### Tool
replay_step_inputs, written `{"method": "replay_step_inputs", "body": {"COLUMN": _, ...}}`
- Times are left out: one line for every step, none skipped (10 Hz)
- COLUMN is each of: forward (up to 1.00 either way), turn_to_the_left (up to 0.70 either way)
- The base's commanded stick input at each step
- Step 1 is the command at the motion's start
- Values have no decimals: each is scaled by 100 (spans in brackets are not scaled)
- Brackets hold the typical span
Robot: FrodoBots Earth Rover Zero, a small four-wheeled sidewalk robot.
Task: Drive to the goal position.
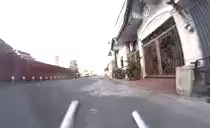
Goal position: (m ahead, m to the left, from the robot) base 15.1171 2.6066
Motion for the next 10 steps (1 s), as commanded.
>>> {"method": "replay_step_inputs", "body": {"forward": 85, "turn_to_the_left": 0}}
{"method": "replay_step_inputs", "body": {"forward": 85, "turn_to_the_left": 0}}
{"method": "replay_step_inputs", "body": {"forward": 85, "turn_to_the_left": 0}}
{"method": "replay_step_inputs", "body": {"forward": 85, "turn_to_the_left": 0}}
{"method": "replay_step_inputs", "body": {"forward": 85, "turn_to_the_left": 0}}
{"method": "replay_step_inputs", "body": {"forward": 85, "turn_to_the_left": 0}}
{"method": "replay_step_inputs", "body": {"forward": 85, "turn_to_the_left": 0}}
{"method": "replay_step_inputs", "body": {"forward": 85, "turn_to_the_left": 0}}
{"method": "replay_step_inputs", "body": {"forward": 85, "turn_to_the_left": 0}}
{"method": "replay_step_inputs", "body": {"forward": 85, "turn_to_the_left": 0}}
